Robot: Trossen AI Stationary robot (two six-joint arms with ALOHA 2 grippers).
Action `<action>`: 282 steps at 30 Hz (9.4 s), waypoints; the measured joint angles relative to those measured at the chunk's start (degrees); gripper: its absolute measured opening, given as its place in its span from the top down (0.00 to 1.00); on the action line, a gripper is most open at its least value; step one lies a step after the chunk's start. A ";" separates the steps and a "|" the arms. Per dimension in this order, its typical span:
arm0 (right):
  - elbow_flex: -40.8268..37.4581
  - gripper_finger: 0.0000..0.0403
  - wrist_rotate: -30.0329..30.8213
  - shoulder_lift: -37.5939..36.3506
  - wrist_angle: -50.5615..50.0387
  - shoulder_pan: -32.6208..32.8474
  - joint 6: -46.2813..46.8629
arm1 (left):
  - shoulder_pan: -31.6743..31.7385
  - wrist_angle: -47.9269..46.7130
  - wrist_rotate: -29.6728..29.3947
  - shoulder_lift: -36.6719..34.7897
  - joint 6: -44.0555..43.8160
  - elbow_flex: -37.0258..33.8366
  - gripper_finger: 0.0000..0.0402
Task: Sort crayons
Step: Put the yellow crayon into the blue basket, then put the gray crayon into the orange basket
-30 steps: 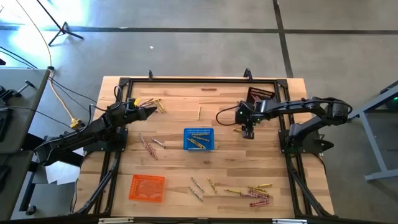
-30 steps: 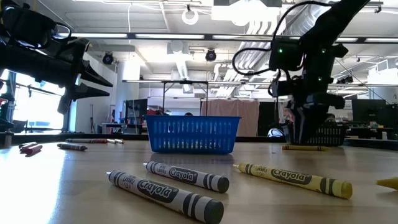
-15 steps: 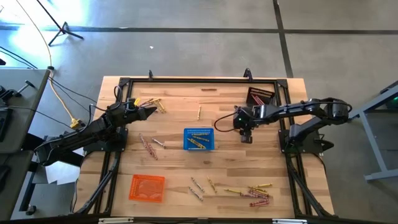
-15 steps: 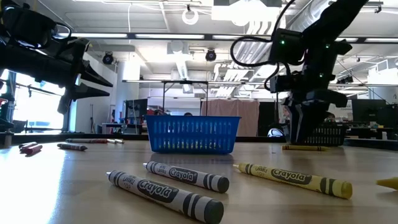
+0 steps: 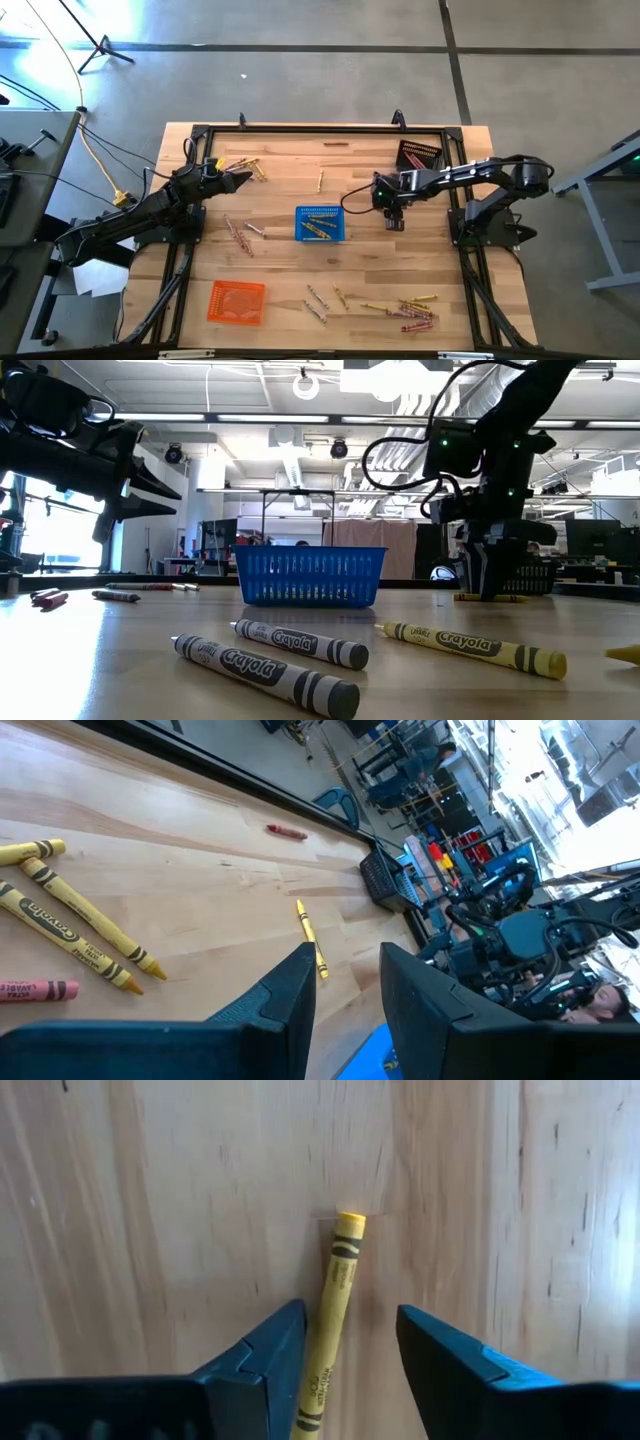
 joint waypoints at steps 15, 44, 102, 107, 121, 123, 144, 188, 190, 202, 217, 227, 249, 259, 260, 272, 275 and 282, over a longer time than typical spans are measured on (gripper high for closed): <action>0.93 0.95 -3.25 -0.98 -0.46 -1.21 3.35 | 0.01 0.01 0.00 0.00 -0.01 0.00 0.75; 26.40 0.99 -5.94 -0.96 2.60 2.76 -1.30 | 0.01 0.02 0.00 0.01 -0.01 0.00 0.75; 26.72 0.95 -5.50 19.08 26.64 9.57 5.07 | -0.01 0.02 0.00 0.01 -0.01 0.00 0.75; 26.72 0.80 -4.57 18.51 26.06 9.54 11.94 | 0.01 0.00 0.00 0.01 -0.01 0.00 0.75; 31.82 0.73 -24.02 17.00 12.65 15.76 31.69 | -0.01 0.00 0.00 0.01 -0.01 0.00 0.75; 33.54 0.75 -24.58 16.89 7.50 17.90 33.39 | 0.01 0.03 0.00 0.01 -0.01 0.00 0.75; 39.89 0.79 1.24 26.06 17.25 32.75 60.92 | -0.01 0.00 0.00 0.01 -0.01 0.00 0.75; 72.58 0.97 0.55 47.68 -20.14 34.40 61.53 | 0.01 0.01 0.00 0.01 -0.01 0.00 0.75; 72.38 0.99 1.37 46.66 -21.73 33.83 59.65 | 0.01 0.02 0.00 0.01 -0.01 0.00 0.75; 72.53 0.97 13.11 30.33 -35.35 29.83 53.29 | 0.01 0.02 0.00 0.01 0.00 0.00 0.75; 72.13 0.97 30.88 11.42 -61.52 25.16 43.67 | 0.00 0.02 0.00 0.01 0.00 0.00 0.75; 42.54 0.97 23.06 -9.18 -31.83 14.26 29.79 | 0.01 0.01 0.00 0.01 -0.01 -0.01 0.75; 14.61 0.97 4.85 -6.69 37.27 11.63 27.45 | -0.01 0.02 -0.03 0.01 -0.01 -0.02 0.75; 16.43 0.97 13.20 -6.56 37.27 15.89 32.39 | 0.10 0.83 -6.94 0.01 -0.05 0.00 0.75; 16.43 0.97 14.19 -6.56 37.06 16.31 32.88 | 0.14 1.05 -7.63 -0.03 -0.19 0.00 0.75; 16.43 0.97 19.00 -6.56 36.92 19.20 35.92 | 0.12 1.37 -6.77 0.01 -3.34 0.00 0.75; 16.43 0.97 18.98 -6.56 36.94 19.20 35.83 | 0.06 1.69 -2.76 0.01 -5.82 0.00 0.75; 16.43 0.97 17.91 -6.56 36.92 19.20 35.88 | -1.36 15.74 4.55 0.06 -6.99 -0.02 0.75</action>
